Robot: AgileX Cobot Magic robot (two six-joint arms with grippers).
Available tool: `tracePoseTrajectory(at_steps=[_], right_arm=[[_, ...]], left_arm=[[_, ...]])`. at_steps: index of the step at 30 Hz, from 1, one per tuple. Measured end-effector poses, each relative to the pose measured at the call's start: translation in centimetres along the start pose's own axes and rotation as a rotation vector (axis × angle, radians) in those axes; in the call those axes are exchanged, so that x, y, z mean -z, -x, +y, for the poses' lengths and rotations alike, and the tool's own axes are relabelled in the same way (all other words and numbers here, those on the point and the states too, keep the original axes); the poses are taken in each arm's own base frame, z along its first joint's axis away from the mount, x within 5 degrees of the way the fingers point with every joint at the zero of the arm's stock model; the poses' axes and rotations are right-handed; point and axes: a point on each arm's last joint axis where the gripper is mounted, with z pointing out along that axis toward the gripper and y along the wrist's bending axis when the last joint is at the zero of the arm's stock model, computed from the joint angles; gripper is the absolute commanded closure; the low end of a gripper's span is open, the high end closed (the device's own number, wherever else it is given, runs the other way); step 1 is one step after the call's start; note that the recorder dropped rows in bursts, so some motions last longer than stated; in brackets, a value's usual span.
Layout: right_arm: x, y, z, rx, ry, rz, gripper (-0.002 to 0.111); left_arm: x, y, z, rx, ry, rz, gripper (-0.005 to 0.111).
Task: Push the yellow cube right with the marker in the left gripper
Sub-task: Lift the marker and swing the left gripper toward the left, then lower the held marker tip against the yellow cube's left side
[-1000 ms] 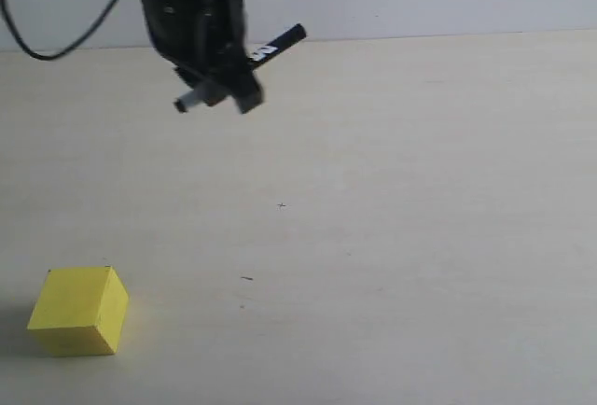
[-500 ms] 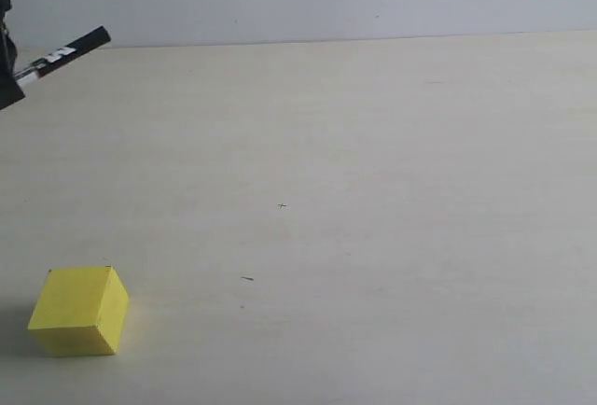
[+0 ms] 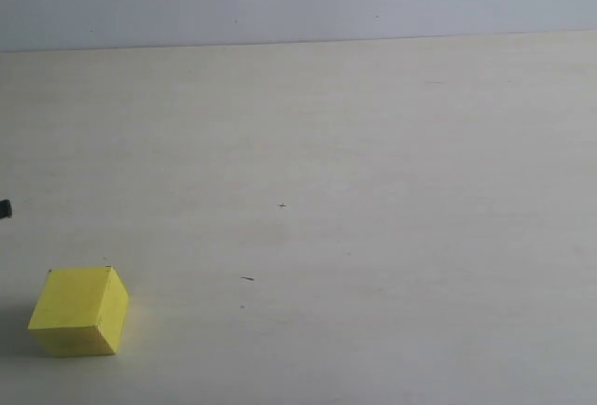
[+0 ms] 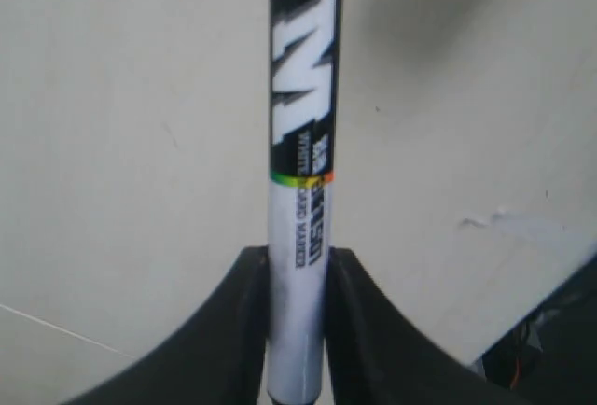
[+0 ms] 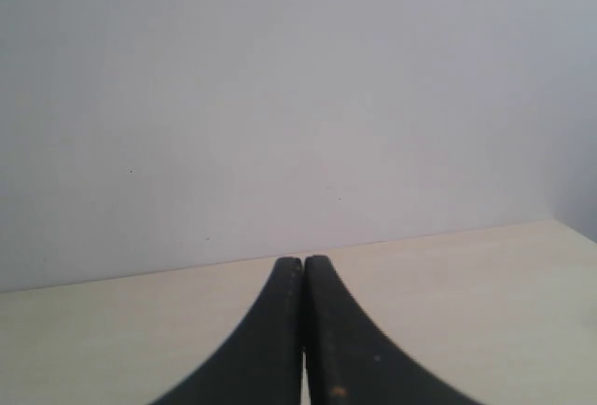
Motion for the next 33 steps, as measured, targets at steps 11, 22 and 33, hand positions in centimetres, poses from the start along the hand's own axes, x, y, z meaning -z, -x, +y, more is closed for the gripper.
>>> tracePoseTrajectory(at_steps=[11,22,33], right_arm=[[0.0,0.0,0.0,0.0,0.0,0.0,0.108],[0.0,0.0,0.0,-0.002,0.0,0.0,0.108],[0.0,0.0,0.0,-0.002,0.0,0.0,0.108]], left_arm=[[-5.0,-0.7,-2.7,-0.222,0.024,0.014,0.107],[-8.7,-0.1,-1.9,-0.331,-0.062,-0.007,0.107],[-8.4,2.7,-2.7,-0.402,-0.04,-0.093,0.107]])
